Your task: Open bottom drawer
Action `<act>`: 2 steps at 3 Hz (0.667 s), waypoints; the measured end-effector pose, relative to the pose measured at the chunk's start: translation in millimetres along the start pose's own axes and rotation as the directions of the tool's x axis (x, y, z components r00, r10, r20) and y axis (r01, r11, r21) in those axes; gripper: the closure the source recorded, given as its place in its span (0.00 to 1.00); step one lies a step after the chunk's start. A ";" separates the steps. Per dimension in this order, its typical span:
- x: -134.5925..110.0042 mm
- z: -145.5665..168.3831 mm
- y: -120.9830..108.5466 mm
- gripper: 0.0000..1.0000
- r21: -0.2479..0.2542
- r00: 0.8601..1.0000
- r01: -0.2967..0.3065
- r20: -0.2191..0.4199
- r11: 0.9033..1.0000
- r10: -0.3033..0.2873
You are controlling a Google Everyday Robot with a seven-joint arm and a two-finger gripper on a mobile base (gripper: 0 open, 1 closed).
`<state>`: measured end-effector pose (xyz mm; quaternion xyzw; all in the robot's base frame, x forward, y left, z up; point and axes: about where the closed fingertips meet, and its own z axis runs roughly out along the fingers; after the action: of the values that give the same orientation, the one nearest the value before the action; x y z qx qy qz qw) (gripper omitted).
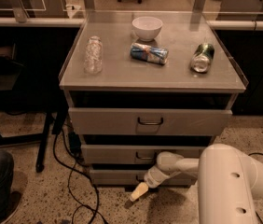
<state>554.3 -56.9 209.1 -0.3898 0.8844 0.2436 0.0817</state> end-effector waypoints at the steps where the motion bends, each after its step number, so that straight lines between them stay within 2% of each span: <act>1: 13.7 11.3 8.4 0.00 -0.040 0.999 -0.034 0.015 0.999 0.035; 2: 13.6 11.0 8.5 0.00 -0.040 0.999 -0.035 0.015 0.999 0.035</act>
Offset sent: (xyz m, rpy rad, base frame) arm -0.0309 -0.0021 -0.0289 0.0719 0.0721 -0.0857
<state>538.2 -55.3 198.1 -0.3739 0.8854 0.2655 0.0767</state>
